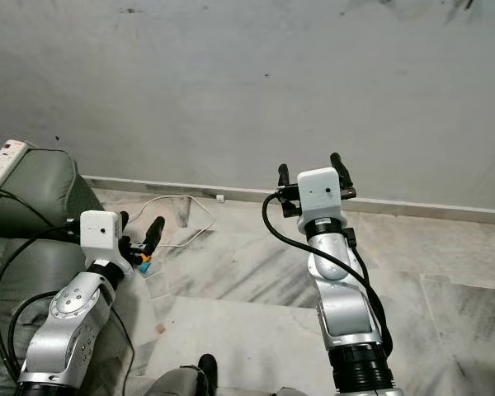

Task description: Hang keys on a hook

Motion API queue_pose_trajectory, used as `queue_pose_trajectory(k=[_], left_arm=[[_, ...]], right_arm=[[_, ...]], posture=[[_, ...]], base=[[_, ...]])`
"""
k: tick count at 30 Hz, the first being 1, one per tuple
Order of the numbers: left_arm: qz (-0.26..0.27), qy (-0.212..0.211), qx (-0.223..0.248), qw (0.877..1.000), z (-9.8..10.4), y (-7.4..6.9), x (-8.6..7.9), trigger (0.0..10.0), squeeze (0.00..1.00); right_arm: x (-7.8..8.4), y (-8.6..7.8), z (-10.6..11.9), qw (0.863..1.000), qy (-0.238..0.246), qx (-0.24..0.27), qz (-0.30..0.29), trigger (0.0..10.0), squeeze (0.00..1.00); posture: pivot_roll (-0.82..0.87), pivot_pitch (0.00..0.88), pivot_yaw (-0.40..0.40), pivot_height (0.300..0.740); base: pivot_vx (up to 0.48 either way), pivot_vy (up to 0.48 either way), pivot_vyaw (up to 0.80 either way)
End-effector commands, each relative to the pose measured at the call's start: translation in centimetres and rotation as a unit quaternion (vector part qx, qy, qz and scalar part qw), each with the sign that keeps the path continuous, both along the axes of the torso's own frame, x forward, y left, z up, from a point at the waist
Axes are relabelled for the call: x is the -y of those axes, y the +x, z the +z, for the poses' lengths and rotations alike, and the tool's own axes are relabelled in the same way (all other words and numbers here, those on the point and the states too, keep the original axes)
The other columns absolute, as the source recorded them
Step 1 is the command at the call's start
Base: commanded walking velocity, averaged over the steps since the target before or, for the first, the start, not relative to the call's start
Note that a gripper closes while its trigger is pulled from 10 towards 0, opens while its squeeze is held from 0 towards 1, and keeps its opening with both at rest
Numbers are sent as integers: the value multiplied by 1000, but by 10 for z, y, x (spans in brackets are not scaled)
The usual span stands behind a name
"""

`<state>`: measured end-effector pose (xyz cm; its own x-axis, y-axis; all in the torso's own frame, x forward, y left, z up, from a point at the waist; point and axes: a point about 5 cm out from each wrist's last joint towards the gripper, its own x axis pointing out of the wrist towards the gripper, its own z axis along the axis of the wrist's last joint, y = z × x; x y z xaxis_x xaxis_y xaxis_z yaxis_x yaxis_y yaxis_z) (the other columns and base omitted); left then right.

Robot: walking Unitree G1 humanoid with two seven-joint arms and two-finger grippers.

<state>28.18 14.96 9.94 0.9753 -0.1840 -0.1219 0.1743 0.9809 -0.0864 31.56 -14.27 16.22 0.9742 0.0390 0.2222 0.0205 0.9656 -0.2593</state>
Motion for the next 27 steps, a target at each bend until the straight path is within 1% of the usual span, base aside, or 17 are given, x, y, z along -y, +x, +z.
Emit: queue_pose_trajectory(k=[1, 3, 4, 6, 17, 24, 27], left_arm=[[-6, 1, -7, 1000, -4, -2, 3, 10000, 0], [-1, -6, -6, 1000, -4, -2, 3, 10000, 0], [7, -22, -7, 1000, -4, -2, 3, 10000, 0], [9, -26, -7, 1000, -4, -3, 3, 10000, 0], [12, -17, 11, 1000, 1, 0, 1, 10000, 0], [15, -21, 25, 999, 6, 1, -2, 10000, 0], [9, -21, 34, 999, 8, 1, 0, 10000, 0]], right_arm=[[3, -1, 0, 1000, -2, 1, -5, 10000, 0], [2, -1, 0, 1000, -1, 1, -3, 10000, 0], [2, -1, 0, 1000, -1, 1, -2, 10000, 0], [2, -1, 0, 1000, 0, 1, -1, 10000, 0], [0, -1, 0, 1000, 5, 1, 6, 10000, 0], [-4, -1, 0, 1000, 8, 2, 13, 10000, 0], [-5, 0, 0, 1000, 8, 3, 15, 10000, 0]], posture=[[50, 166, 22, 740], [50, 165, 21, 740], [49, 165, 20, 740], [49, 165, 20, 740], [54, 160, 21, 740], [58, 156, 21, 740], [58, 152, 21, 740]], base=[[0, -469, 0], [0, -469, 0], [0, -240, 0], [0, -120, 0], [0, 0, 0], [0, 0, 0], [285, 0, 0]])
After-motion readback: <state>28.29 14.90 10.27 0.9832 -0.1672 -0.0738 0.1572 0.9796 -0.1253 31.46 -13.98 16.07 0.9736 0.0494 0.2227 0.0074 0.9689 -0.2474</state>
